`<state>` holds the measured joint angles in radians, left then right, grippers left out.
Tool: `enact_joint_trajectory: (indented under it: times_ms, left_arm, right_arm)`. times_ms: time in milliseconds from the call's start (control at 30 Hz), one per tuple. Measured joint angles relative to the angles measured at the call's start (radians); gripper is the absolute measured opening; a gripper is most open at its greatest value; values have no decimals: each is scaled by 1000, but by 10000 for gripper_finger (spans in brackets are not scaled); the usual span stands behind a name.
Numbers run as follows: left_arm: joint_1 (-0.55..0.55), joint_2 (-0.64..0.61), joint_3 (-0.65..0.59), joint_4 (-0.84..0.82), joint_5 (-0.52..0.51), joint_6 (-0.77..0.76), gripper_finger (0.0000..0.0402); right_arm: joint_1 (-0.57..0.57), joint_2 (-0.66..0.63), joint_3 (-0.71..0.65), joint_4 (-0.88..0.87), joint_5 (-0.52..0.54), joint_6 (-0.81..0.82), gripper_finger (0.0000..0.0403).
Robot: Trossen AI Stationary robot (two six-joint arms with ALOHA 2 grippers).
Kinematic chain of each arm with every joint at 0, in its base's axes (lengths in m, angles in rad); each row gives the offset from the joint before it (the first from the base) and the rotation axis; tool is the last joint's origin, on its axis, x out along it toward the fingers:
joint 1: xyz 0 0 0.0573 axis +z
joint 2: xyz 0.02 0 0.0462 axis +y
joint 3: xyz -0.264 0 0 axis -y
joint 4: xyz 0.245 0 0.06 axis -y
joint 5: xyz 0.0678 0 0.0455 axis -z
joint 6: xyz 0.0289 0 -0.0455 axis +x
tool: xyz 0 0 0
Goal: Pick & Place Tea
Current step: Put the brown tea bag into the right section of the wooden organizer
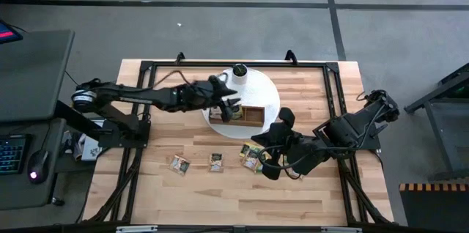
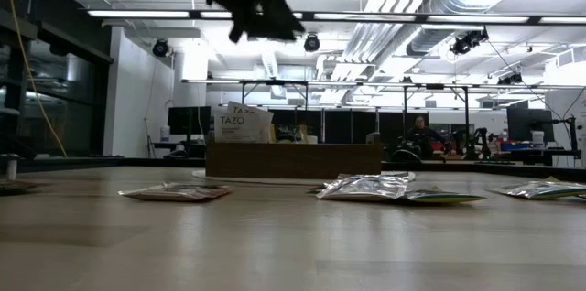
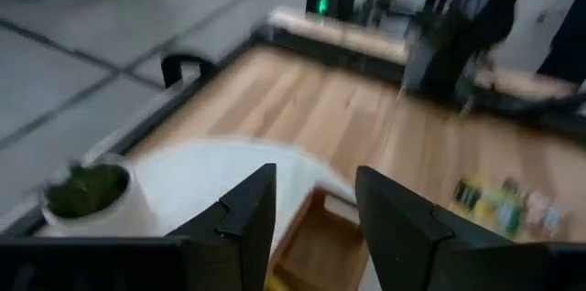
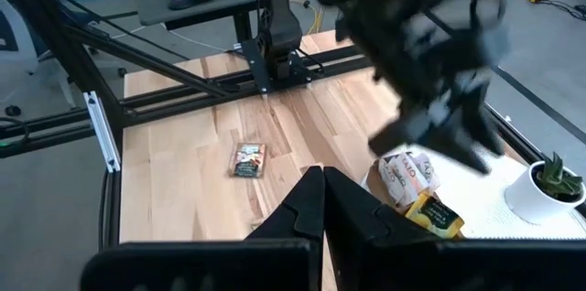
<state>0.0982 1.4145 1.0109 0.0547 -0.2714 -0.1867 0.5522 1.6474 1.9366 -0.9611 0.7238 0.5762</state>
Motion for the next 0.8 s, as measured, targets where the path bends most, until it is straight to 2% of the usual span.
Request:
enact_joint_trajectory:
  times_ms: [233,433,533,600,667,800]
  left_arm:
    - [-34,-164,-50,-187,72,-61,150]
    - [-154,-278,-189,-227,-21,-165,150]
    - [-231,-328,-249,-214,-58,-238,149]
    - [-285,-365,-290,-265,-79,-289,146]
    - [-346,-386,-312,-282,-86,-337,135]
    - [-464,-432,-345,-437,-122,-477,94]
  right_arm:
    - [0,3,-4,2,-1,0,0]
    - [-9,30,-4,59,-14,-35,0]
    - [-24,52,-4,104,-60,-66,0]
    - [-38,67,-4,140,-99,-84,0]
    - [-55,84,-4,166,-136,-90,0]
    - [-86,128,-4,251,-217,-117,0]
